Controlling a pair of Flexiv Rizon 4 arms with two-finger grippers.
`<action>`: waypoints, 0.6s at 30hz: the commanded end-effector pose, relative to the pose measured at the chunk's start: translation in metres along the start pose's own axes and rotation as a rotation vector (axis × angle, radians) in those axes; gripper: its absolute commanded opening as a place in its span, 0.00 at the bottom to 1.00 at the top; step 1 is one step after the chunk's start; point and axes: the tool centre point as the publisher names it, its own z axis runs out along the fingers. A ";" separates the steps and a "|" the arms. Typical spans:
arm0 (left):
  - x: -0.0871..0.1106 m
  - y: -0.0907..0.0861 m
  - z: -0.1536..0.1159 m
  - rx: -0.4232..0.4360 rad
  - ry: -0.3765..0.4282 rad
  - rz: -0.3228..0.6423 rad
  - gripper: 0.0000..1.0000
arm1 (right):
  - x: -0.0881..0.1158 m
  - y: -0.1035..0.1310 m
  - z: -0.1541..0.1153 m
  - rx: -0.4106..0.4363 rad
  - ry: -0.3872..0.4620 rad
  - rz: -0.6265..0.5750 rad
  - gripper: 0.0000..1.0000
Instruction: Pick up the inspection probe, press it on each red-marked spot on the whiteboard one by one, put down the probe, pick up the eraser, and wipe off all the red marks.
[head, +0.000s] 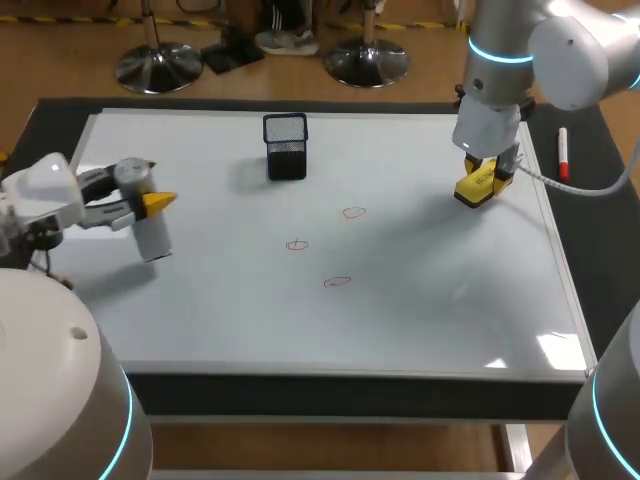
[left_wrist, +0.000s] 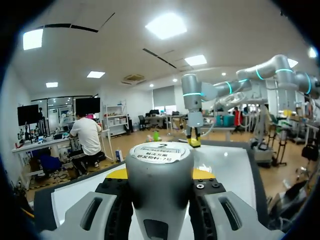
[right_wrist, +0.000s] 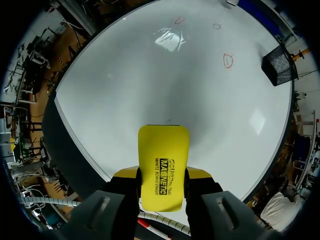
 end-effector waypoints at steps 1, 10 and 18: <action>0.001 -0.001 -0.036 0.009 -0.097 0.003 0.00 | 0.000 -0.001 -0.001 0.003 0.002 -0.001 0.00; -0.007 0.001 -0.052 0.010 -0.132 0.004 0.00 | 0.000 -0.001 -0.001 0.003 0.002 -0.001 0.00; -0.009 0.001 -0.053 0.038 -0.122 -0.001 0.00 | 0.000 -0.001 -0.001 0.003 0.002 -0.001 0.00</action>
